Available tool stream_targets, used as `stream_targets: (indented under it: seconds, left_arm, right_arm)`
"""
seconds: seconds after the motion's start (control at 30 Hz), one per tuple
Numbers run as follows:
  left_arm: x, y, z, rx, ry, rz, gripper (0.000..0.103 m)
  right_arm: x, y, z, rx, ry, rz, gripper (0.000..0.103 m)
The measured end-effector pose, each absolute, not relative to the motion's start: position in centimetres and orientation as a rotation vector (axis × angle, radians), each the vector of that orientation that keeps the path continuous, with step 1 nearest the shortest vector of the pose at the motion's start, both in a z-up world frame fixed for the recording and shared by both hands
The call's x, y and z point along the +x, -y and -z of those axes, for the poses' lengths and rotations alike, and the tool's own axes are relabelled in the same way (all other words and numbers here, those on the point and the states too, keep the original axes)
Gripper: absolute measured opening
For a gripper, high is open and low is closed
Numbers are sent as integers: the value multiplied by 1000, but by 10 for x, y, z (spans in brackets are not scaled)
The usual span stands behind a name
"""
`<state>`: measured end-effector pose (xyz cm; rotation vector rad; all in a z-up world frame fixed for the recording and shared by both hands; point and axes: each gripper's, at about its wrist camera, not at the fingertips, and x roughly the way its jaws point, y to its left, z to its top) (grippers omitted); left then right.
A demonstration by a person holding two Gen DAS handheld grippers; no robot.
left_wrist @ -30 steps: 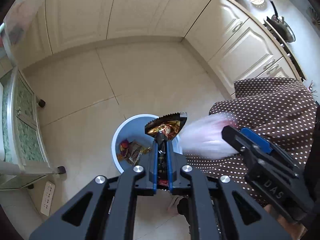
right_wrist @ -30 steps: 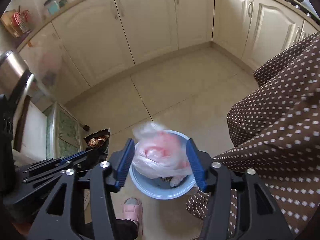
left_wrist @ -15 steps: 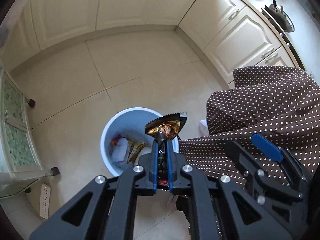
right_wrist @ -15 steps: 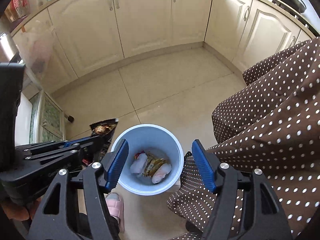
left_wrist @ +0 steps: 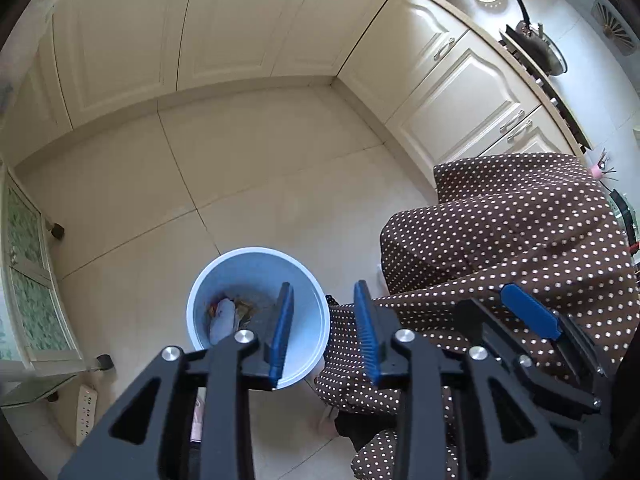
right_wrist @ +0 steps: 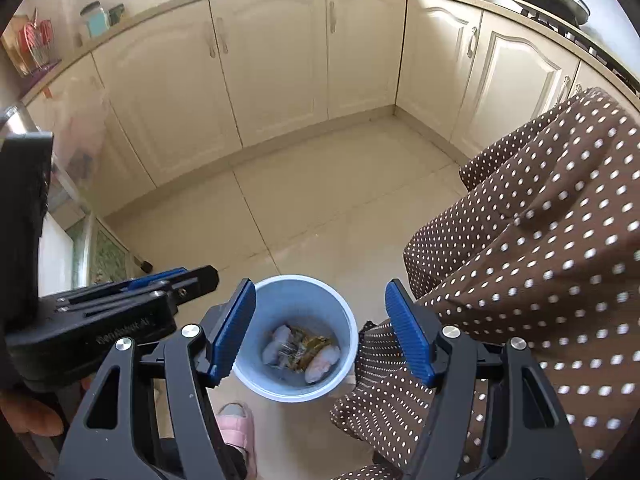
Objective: Collect trash
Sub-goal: 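Carry the dark wrapper and pink bag over the blue bin, open both grippers, then move both tools back over the table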
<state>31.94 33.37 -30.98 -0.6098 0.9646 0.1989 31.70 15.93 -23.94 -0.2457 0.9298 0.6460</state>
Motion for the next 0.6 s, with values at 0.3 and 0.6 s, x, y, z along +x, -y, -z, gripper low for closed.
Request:
stream_targets:
  seconds: [0.3, 0.6]
  left_arm:
    - [290, -309, 222, -529, -833, -181, 31]
    - [292, -204, 125, -356, -703, -30, 44]
  right_arm:
    - [300, -126, 161, -130, -825, -691, 65]
    - [292, -2, 64, -39, -633, -567, 69]
